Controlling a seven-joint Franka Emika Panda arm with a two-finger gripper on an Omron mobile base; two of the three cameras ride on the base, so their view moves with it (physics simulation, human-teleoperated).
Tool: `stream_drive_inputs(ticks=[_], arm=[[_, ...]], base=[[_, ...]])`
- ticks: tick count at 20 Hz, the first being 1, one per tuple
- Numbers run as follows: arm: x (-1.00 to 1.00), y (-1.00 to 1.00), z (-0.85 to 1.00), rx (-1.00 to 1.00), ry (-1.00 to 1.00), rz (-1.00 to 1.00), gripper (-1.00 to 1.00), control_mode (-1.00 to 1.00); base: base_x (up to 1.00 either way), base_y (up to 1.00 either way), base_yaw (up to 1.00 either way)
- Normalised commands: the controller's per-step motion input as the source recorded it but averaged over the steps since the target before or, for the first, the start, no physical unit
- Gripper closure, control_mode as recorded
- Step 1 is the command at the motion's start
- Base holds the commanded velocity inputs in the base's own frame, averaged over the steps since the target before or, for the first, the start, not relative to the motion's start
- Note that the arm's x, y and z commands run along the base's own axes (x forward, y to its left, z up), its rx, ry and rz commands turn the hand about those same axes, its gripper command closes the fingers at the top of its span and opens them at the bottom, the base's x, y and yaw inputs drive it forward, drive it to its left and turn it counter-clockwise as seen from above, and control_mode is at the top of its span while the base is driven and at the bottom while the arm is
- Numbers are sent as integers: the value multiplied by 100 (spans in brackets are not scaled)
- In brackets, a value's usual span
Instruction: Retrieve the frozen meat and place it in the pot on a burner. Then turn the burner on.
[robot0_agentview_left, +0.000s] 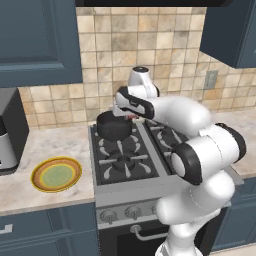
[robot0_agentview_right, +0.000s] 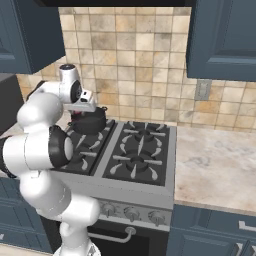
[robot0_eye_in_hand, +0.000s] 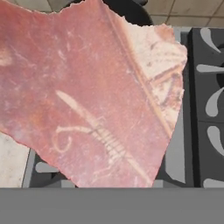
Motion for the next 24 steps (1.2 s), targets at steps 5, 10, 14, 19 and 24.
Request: stream_drive_inputs(ticks=[5,10,14,19,24], arm=[[15,0,-30,0,3,0,100,-100],[12,0,-19,-3,0,0,100,-100],[12,1,-4,-2,0,0,100,-100],[15,1,-5,-2,0,0,100,-100],[22,0,-11,0,0,0,100,-100]], base=[[0,0,0],[0,0,0],[0,0,0],[0,0,0],[0,0,0]])
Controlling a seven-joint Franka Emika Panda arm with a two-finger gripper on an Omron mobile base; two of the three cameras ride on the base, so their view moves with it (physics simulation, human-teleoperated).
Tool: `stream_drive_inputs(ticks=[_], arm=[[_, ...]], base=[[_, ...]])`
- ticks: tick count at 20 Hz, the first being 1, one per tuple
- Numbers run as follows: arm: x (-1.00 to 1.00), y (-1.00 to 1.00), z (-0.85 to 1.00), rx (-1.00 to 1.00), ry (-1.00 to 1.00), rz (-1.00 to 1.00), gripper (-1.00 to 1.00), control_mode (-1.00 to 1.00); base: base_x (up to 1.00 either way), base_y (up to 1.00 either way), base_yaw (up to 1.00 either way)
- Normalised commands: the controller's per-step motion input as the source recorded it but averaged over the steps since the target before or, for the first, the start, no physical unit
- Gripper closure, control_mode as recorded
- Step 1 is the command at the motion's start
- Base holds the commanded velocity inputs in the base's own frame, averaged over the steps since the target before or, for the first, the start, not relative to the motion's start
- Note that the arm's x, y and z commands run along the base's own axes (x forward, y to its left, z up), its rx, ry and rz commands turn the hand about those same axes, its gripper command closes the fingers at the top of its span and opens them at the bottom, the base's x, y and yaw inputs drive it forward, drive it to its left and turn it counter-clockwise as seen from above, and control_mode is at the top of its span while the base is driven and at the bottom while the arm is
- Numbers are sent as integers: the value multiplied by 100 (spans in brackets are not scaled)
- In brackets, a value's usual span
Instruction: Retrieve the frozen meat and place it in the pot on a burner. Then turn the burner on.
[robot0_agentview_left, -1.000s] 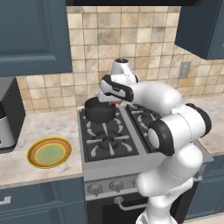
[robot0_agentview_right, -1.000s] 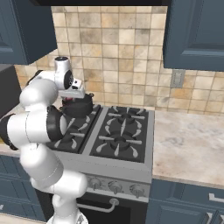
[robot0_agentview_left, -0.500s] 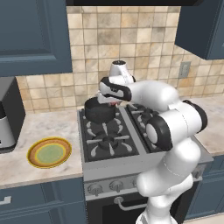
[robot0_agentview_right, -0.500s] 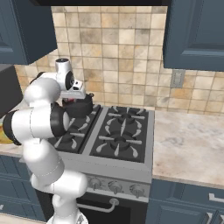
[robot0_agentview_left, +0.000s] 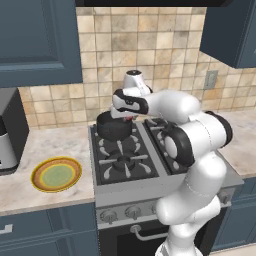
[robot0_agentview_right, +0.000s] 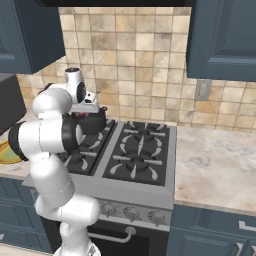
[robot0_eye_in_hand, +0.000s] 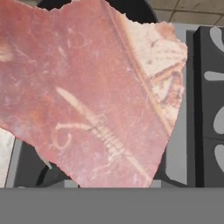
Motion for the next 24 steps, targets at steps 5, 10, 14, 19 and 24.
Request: stream_drive_inputs(ticks=[5,10,14,19,24], arm=[[30,1,-14,0,0,0,100,-100],[29,8,-10,0,0,0,100,-100],[33,17,-7,0,0,0,100,-100],[32,24,-5,0,0,0,100,-100],[36,4,-11,0,0,0,100,-100]], base=[[0,0,0],[0,0,0],[0,0,0],[0,0,0],[0,0,0]])
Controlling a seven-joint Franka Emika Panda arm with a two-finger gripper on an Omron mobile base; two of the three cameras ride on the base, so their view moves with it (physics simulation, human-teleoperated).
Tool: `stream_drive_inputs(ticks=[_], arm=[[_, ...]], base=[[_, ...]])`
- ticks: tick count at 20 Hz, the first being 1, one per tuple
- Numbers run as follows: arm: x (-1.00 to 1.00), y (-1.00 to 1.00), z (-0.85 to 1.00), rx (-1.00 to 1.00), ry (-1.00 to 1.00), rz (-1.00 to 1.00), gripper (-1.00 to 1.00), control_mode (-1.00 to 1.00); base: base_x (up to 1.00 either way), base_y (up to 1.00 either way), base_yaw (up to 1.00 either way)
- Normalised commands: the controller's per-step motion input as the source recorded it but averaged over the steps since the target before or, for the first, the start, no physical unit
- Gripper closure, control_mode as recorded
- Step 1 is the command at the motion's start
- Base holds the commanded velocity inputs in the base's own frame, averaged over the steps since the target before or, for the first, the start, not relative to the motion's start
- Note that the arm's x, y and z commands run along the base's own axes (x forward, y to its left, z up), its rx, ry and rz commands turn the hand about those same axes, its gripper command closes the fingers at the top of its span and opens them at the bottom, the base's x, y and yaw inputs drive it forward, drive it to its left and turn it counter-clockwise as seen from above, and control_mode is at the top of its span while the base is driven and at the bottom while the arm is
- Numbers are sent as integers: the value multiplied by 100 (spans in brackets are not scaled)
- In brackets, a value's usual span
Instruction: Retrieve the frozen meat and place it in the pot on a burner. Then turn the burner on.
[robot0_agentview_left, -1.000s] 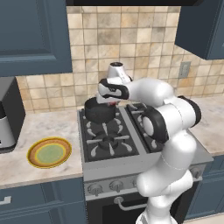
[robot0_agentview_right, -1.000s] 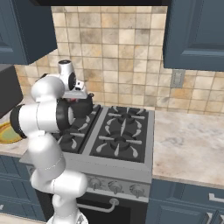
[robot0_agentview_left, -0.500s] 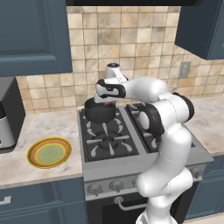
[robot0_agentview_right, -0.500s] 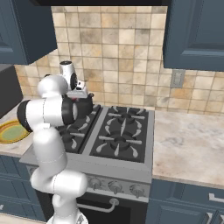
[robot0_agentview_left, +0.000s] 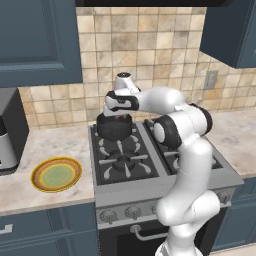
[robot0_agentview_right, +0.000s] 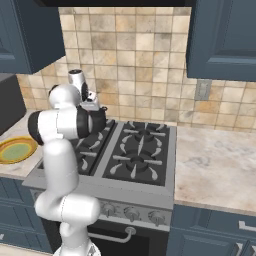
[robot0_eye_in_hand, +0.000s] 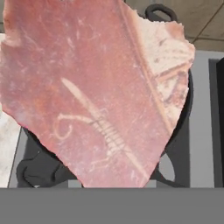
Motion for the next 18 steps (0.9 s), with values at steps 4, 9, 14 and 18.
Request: stream_drive_inputs(ticks=[4,9,14,18], arm=[[23,0,-11,0,5,0,100,-100],[2,0,-12,0,8,0,100,-100],[0,0,-17,0,10,0,100,-100],[0,0,-19,0,9,0,100,-100]], base=[[0,0,0],[0,0,0],[0,0,0],[0,0,0]])
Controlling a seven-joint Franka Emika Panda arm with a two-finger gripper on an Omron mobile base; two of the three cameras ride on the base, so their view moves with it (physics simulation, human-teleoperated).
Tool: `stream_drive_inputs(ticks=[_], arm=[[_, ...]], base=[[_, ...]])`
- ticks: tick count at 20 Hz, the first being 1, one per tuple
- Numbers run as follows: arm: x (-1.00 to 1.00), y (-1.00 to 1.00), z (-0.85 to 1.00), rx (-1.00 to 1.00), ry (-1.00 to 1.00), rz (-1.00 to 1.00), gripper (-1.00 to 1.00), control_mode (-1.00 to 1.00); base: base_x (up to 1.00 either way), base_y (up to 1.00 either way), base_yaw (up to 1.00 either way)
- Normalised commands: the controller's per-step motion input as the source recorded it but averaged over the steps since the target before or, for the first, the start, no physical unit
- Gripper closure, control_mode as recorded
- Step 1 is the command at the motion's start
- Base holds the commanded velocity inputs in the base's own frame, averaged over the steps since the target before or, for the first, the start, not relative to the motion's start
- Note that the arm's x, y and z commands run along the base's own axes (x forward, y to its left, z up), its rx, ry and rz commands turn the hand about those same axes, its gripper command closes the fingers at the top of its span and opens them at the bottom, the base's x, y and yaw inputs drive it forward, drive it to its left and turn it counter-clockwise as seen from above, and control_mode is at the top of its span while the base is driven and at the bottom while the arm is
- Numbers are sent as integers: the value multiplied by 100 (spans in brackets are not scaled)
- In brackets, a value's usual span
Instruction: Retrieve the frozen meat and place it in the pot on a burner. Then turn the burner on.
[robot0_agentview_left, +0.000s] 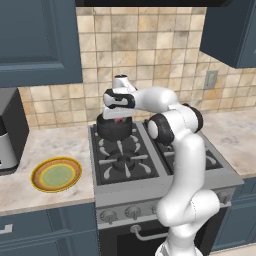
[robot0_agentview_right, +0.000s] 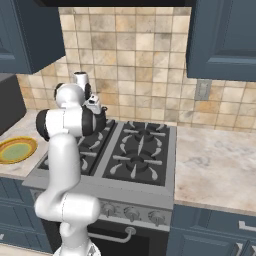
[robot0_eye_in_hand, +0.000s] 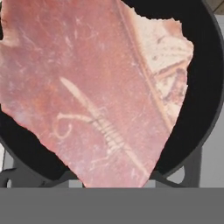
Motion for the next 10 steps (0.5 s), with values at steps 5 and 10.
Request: stream_drive_inputs(ticks=[5,10], arm=[[0,0,-2,0,1,0,100,-100],[0,0,0,0,0,0,100,-100]], base=[[0,0,0],[0,0,0]])
